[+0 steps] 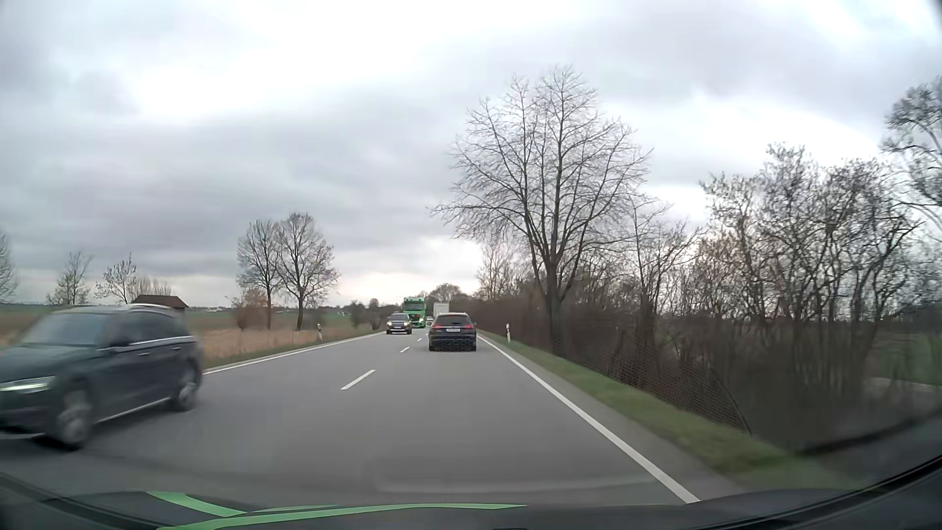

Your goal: Follow the waypoints while adhering to traffic rules and regulations

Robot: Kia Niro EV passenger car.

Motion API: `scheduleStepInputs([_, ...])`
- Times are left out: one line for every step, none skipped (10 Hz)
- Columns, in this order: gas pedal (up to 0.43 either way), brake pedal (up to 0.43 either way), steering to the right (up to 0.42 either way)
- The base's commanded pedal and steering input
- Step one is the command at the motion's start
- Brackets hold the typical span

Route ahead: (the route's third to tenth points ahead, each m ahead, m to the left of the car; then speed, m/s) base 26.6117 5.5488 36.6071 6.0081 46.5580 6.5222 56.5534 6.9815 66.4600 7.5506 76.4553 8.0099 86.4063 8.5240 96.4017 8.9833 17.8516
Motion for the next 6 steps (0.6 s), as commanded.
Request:
scheduleStepInputs([0.150, 0.000, -0.001])
scheduleStepInputs([0.157, 0.000, -0.002])
scheduleStepInputs([0.157, 0.000, -0.002])
scheduleStepInputs([0.157, 0.000, -0.002])
scheduleStepInputs([0.157, 0.000, -0.002])
scheduleStepInputs([0.157, 0.000, -0.003])
